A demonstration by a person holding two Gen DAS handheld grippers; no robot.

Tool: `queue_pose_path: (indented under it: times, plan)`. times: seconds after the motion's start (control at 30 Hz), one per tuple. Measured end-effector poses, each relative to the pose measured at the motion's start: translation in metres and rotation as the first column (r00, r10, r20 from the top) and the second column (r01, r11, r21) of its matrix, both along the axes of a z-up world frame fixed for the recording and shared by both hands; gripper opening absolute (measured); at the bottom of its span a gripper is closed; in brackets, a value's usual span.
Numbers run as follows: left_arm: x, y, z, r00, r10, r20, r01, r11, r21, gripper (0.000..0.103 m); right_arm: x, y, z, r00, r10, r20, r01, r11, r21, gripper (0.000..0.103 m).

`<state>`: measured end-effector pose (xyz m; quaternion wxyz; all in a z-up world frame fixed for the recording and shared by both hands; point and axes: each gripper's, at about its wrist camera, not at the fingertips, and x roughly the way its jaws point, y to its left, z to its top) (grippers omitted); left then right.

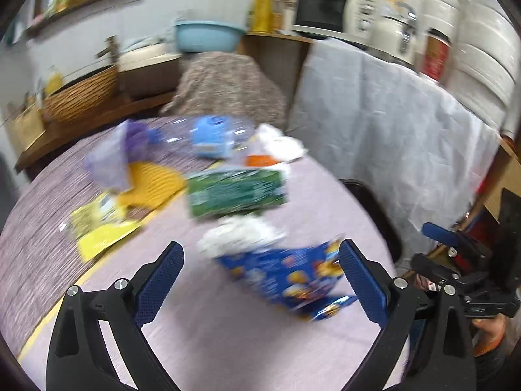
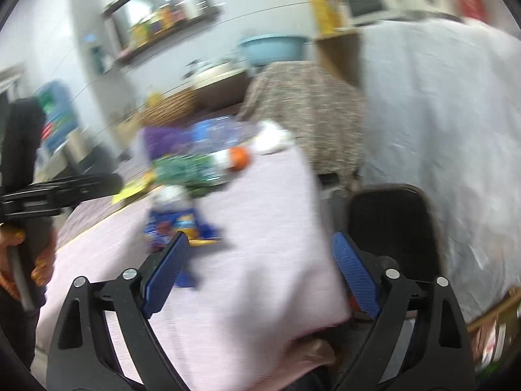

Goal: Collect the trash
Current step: 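Grasp the blue snack wrapper with the right gripper while the left gripper grasps the white tissue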

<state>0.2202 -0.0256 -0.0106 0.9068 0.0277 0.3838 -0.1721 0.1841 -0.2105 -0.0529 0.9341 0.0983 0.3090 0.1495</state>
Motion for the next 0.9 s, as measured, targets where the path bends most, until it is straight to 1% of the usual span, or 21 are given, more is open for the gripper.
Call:
queue_pose_path:
  times: [0.1,0.2,0.3,0.37,0.47,0.53,0.6,0.7,0.73,0.8,0.83,0.9]
  plan:
    - [-0.001,0.038,-0.01,0.997,0.064,-0.03,-0.064,0.998,-0.002,0.095,0.003,0.033,0.001,0.997,0.077,-0.005,-0.077,0.996,-0.055,0.09]
    - [-0.003,0.063,-0.022,0.992,0.115,-0.055,-0.115,0.993,0.008,0.095,0.006,0.063,-0.002,0.99,0.14,-0.02,-0.141,0.985,-0.101,0.09]
    - [-0.007,0.088,-0.027,0.987,0.144,-0.072,-0.144,0.99,0.002,0.095,0.006,0.089,-0.002,0.978,0.209,-0.011,-0.208,0.964,-0.166,0.09]
    - [-0.01,0.097,-0.029,0.985,0.154,-0.074,-0.155,0.988,0.002,0.095,0.007,0.107,-0.001,0.968,0.249,0.004,-0.241,0.94,-0.242,0.09]
    - [-0.014,0.111,-0.033,0.983,0.166,-0.081,-0.167,0.986,-0.003,0.095,0.008,0.131,-0.003,0.949,0.315,0.016,-0.289,0.888,-0.359,0.09]
    - [-0.015,0.118,-0.037,0.982,0.169,-0.089,-0.17,0.985,-0.012,0.095,0.013,0.146,-0.008,0.945,0.326,0.009,-0.289,0.85,-0.442,0.09]
    - [-0.013,0.12,-0.038,0.98,0.173,-0.095,-0.176,0.984,-0.019,0.095,0.022,0.154,-0.015,0.949,0.314,-0.024,-0.284,0.821,-0.496,0.09]
    - [-0.012,0.123,-0.039,0.979,0.176,-0.097,-0.179,0.984,-0.018,0.095,0.029,0.16,-0.025,0.957,0.284,-0.058,-0.268,0.791,-0.549,0.075]
    - [-0.011,0.124,-0.039,0.979,0.178,-0.097,-0.18,0.983,-0.016,0.095,0.03,0.16,-0.027,0.96,0.275,-0.06,-0.261,0.786,-0.561,0.067]
    - [-0.008,0.123,-0.04,0.979,0.178,-0.099,-0.18,0.984,-0.012,0.095,0.029,0.158,-0.028,0.962,0.269,-0.042,-0.243,0.777,-0.581,0.056]
    - [-0.007,0.121,-0.041,0.98,0.171,-0.101,-0.173,0.985,-0.009,0.095,0.029,0.158,-0.029,0.96,0.275,-0.052,-0.253,0.772,-0.584,0.046]
    - [-0.004,0.115,-0.042,0.983,0.156,-0.1,-0.156,0.988,0.001,0.095,0.026,0.156,-0.031,0.96,0.276,-0.043,-0.246,0.762,-0.599,0.039]
